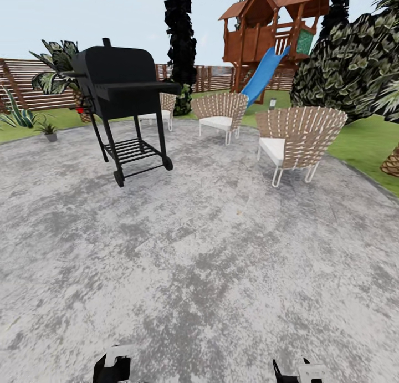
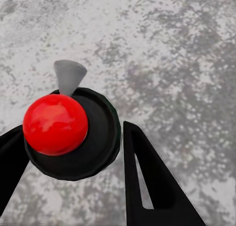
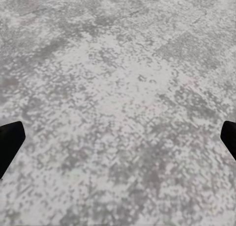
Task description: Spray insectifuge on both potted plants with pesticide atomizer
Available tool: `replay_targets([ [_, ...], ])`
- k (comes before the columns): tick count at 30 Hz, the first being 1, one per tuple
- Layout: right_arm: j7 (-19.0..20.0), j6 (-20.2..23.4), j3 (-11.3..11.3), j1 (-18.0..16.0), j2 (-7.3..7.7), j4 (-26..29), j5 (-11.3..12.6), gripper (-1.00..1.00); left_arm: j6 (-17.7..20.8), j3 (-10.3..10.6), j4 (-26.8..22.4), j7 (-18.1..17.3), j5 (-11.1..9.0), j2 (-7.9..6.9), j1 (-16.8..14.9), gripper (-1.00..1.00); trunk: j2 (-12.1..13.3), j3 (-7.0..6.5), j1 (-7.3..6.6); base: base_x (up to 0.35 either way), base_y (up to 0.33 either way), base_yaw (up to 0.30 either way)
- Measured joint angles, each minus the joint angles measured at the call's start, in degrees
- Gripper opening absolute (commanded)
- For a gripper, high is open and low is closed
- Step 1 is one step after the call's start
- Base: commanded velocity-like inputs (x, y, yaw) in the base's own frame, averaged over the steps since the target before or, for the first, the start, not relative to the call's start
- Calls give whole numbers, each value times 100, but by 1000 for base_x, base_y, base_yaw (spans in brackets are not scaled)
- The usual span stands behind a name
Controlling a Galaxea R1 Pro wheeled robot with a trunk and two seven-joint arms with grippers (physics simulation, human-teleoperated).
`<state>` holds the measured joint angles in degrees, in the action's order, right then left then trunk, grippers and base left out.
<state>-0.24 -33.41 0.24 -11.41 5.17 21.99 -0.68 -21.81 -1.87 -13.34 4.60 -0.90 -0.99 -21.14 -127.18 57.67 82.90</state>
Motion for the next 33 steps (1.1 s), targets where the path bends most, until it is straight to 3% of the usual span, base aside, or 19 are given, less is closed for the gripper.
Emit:
replay_targets([
  [33,0,0,0,0,0,0,-3,100,-2,0,0,0,1,0,0,-100,0,-199,0,0,0,220],
])
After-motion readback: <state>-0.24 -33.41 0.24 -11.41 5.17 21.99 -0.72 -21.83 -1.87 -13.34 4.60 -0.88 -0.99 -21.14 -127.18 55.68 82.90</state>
